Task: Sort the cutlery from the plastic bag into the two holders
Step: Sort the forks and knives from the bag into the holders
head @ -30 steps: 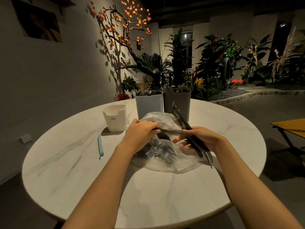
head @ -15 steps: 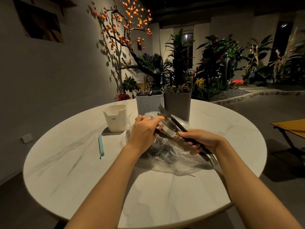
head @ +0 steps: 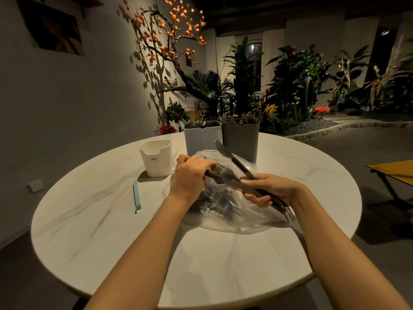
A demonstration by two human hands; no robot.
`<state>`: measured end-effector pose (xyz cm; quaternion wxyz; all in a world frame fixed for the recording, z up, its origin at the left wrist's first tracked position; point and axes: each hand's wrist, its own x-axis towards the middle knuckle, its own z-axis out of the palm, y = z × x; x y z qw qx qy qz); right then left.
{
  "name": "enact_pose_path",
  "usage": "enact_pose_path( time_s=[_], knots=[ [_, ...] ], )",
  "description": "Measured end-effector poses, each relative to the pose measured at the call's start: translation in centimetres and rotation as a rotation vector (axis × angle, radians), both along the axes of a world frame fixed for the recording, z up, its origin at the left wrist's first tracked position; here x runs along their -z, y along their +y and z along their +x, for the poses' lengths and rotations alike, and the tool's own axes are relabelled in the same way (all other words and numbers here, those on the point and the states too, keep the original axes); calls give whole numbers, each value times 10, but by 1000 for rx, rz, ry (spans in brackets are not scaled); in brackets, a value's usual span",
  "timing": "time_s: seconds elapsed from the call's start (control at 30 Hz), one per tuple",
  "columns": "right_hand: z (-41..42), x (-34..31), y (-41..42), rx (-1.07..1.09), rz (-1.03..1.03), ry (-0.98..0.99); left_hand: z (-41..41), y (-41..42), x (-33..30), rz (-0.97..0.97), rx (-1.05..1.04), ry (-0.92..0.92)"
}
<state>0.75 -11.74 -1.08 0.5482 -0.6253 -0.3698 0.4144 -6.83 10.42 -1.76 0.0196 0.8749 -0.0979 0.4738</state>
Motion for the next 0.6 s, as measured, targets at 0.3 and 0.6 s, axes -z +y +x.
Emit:
enact_pose_path(
  time_s=[0.3, 0.6],
  knots=[
    [0, 0, 2, 245, -43, -133, 0, 6, 1, -30, -40, 22],
    [-9, -5, 2, 261, -60, -112, 4, 4, 4, 95, -64, 86]
  ],
)
